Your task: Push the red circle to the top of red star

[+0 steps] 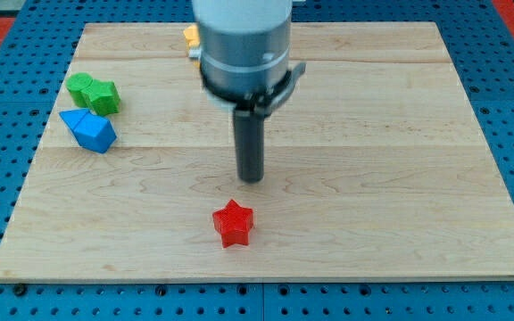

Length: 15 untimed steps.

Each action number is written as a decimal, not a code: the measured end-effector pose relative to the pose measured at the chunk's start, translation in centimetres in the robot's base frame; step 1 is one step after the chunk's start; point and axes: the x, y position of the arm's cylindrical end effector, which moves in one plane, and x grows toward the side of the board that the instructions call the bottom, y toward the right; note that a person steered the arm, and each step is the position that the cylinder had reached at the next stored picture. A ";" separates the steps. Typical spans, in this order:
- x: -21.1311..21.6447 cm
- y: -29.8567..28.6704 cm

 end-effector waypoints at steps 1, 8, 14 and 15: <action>-5.2 1.1; -18.6 -6.6; 0.1 -2.1; -1.6 -2.5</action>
